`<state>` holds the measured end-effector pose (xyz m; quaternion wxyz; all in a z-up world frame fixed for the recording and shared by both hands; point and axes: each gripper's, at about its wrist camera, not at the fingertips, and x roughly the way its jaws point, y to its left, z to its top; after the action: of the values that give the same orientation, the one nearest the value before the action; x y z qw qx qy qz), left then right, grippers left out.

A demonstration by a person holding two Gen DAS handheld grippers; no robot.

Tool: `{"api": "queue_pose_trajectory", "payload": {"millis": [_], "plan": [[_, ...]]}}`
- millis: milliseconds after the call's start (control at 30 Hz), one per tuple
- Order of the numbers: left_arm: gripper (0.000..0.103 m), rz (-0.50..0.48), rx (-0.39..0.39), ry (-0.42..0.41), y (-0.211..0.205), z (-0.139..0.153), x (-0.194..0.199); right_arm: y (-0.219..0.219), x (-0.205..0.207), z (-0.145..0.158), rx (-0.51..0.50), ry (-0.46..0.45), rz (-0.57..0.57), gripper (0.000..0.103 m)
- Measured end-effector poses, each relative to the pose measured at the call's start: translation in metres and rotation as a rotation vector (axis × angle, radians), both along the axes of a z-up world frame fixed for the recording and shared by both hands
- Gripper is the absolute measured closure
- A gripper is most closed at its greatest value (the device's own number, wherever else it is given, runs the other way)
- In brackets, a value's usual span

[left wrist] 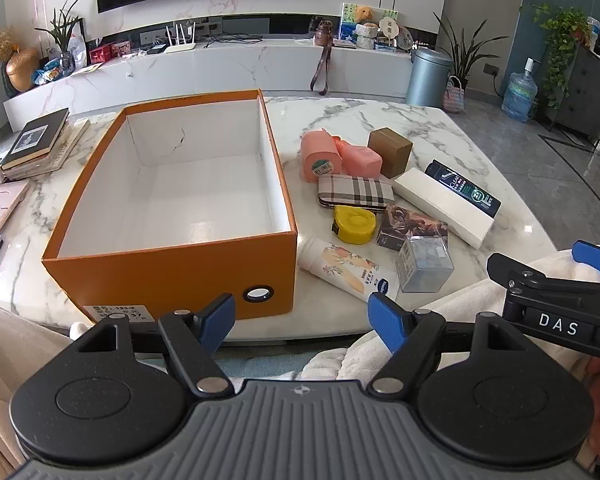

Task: Organize rigid objects
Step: 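Move both tools toward the pink containers beside the orange box, then grasp the pink cup container with left tool while right tool grasps pink pump bottle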

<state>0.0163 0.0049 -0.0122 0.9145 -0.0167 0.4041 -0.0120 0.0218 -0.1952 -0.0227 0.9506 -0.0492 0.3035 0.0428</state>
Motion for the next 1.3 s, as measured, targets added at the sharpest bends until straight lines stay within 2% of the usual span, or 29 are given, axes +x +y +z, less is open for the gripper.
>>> {"api": "queue_pose_trajectory", "payload": {"millis": [333,400,600,833,900,967,1033,1133,1167,1200,1300], "plan": [[0.019,-0.011,-0.006,0.008,-0.001,-0.001,0.001,0.000,0.000,0.000,0.001,-0.001,0.000,0.001],[0.024,-0.037,-0.024,0.023,-0.003,-0.001,0.003,0.000,0.000,0.000,-0.002,0.001,0.000,0.001],[0.024,-0.139,-0.090,0.037,-0.008,0.006,0.010,0.004,0.002,0.000,-0.038,0.020,0.008,0.001],[0.024,-0.221,-0.134,-0.030,-0.014,0.024,0.031,-0.001,0.011,0.008,0.021,0.052,0.044,0.002],[0.024,-0.229,-0.119,-0.030,-0.017,0.027,0.044,-0.003,0.021,0.011,0.046,0.067,0.042,0.005],[0.031,-0.246,-0.083,-0.035,-0.021,0.028,0.058,-0.005,0.035,0.014,0.053,0.079,0.038,0.008],[0.031,-0.257,-0.069,-0.038,-0.022,0.029,0.074,-0.005,0.052,0.017,0.054,0.091,0.041,0.012],[0.042,-0.276,-0.146,0.041,-0.016,0.026,0.110,-0.004,0.083,0.018,0.078,0.124,0.080,0.023],[0.043,-0.269,-0.170,0.071,-0.013,0.024,0.125,-0.003,0.095,0.017,0.092,0.138,0.097,0.029],[0.043,-0.263,-0.188,0.089,-0.010,0.023,0.140,0.000,0.108,0.015,0.100,0.151,0.113,0.031],[0.044,-0.245,-0.210,0.132,-0.002,0.018,0.182,0.007,0.151,0.009,0.127,0.189,0.137,0.044]]}}
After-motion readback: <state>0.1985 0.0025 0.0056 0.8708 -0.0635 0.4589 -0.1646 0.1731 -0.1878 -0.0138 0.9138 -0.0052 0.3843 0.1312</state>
